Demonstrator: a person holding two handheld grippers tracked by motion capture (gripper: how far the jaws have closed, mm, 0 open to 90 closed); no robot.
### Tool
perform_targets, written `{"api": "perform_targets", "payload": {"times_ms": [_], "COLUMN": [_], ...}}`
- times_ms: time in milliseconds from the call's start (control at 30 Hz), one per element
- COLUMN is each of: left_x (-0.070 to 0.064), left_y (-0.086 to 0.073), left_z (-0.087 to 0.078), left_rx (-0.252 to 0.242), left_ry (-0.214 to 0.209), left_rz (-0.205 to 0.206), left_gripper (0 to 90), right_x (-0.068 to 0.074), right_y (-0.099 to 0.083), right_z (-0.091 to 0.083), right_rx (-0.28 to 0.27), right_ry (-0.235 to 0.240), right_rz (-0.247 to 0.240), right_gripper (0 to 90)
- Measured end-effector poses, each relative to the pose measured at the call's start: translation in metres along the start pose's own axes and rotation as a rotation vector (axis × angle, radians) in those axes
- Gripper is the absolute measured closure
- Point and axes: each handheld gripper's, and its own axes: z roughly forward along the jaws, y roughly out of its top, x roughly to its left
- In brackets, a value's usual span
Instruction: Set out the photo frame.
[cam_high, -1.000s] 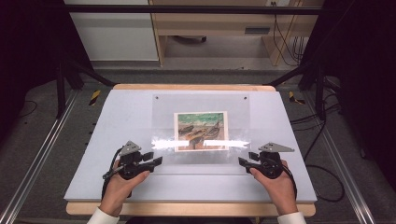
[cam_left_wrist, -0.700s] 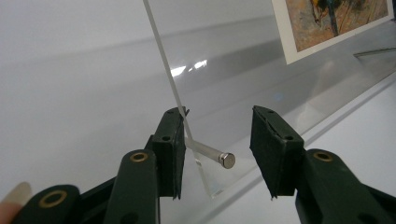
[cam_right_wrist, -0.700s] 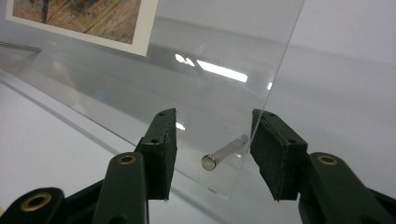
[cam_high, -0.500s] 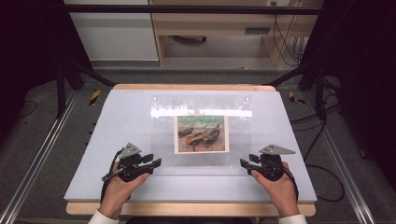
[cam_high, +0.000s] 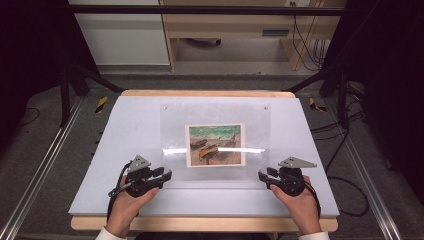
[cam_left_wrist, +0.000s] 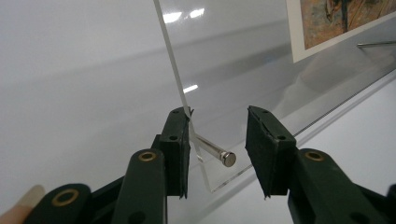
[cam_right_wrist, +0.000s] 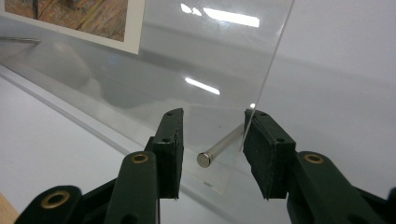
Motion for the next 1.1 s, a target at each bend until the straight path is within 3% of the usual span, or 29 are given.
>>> {"api": "perform_targets", "payload": {"times_ms": [867,900,1100], "left_x": [-0.0002,-0.0033,-0.0039], "left_y": [-0.0034,-0.0044,-0.0054], "left_z": [-0.0011,-0.0013,-0.0015], "left_rx": [0.014,0.026,0.031], "left_ry": [-0.004,-0.030,-0.028], "left_rz": [0.016,-0.021,-0.014], "left_gripper": [62.3,62.5,63.0], "right_x": [-0.0011,-0.0011,-0.0001], "right_y": [-0.0046,-0.0049,-0.0064], "right_z": [-0.0017,-0.0018,-0.0026], "right_rx": [0.000,0.001,0.007], "right_ry": [0.008,0.008,0.008], "right_rz": [0.003,0.006,0.013], "right_gripper": [62.5,62.7,63.4]}}
